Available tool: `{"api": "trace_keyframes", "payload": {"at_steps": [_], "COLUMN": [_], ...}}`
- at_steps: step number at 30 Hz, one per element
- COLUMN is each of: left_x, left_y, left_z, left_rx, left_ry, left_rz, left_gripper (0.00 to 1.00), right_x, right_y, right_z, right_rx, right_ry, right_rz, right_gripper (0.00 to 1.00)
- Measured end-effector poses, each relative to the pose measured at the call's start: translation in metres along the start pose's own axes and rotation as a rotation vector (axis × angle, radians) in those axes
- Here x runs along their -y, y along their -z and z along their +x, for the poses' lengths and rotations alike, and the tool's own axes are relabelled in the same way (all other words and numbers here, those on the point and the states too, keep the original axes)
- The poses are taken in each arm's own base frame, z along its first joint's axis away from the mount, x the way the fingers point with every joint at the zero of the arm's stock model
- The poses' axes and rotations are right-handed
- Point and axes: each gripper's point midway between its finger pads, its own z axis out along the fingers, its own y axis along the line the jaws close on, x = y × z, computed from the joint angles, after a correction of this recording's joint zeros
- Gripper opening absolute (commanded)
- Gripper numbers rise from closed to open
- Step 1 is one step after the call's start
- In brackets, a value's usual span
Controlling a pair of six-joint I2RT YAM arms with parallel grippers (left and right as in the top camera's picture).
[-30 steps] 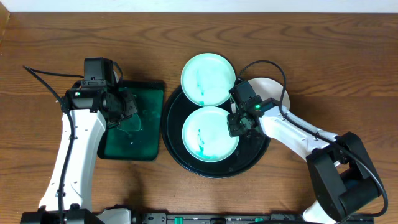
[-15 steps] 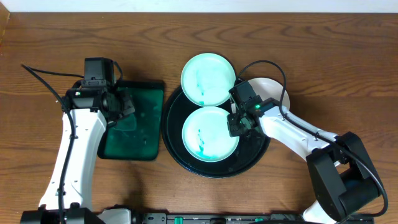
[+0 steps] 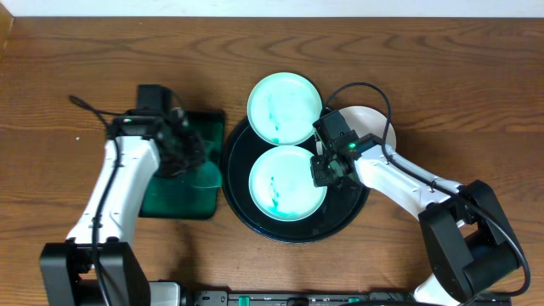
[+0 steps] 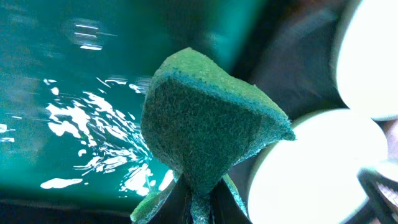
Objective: Clean dirty plates on tray and stack at the side
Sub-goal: 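Scrub the lower light green plate with the sponge in the left gripper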
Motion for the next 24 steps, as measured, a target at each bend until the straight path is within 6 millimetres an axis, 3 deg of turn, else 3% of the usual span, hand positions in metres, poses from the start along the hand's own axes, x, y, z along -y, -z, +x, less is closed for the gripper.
{"api": "trace_keyframes", "payload": {"at_steps": [7, 12, 15, 18, 21, 24], "left_x": [0.08, 0.121, 0.126, 0.119, 0.112, 0.087], "left_y": [-0.02, -0.061, -0.092, -0.112, -0.11, -0.104], "left_z": [0.031, 0.061, 0.072, 0.079, 0.077, 0.073], "left_rx": [-0.016, -0.073, -0.122, -0.168, -0.179, -0.173], "left_ry": [-0.224, -0.282, -0.235, -0.179, -0.131, -0.092], "left_rz": [0.101, 0.114, 0.089, 0.054, 0.016, -0.095], "left_gripper": [0.07, 0.07, 0.07, 0.07, 0.07, 0.07], "right_x": [0.0, 0.0, 0.0, 0.0, 0.001, 0.001], "right_y": [0.0, 0.0, 0.0, 0.0, 0.0, 0.0], "right_z": [0.0, 0.0, 0.001, 0.001, 0.001, 0.001], "right_rx": [0.0, -0.002, -0.002, -0.003, -0.003, -0.003], "right_ry": [0.0, 0.0, 0.0, 0.0, 0.0, 0.0], "right_rz": [0.0, 0.001, 0.002, 0.002, 0.003, 0.003], "right_gripper": [0.01, 0.01, 0.01, 0.01, 0.01, 0.01]}}
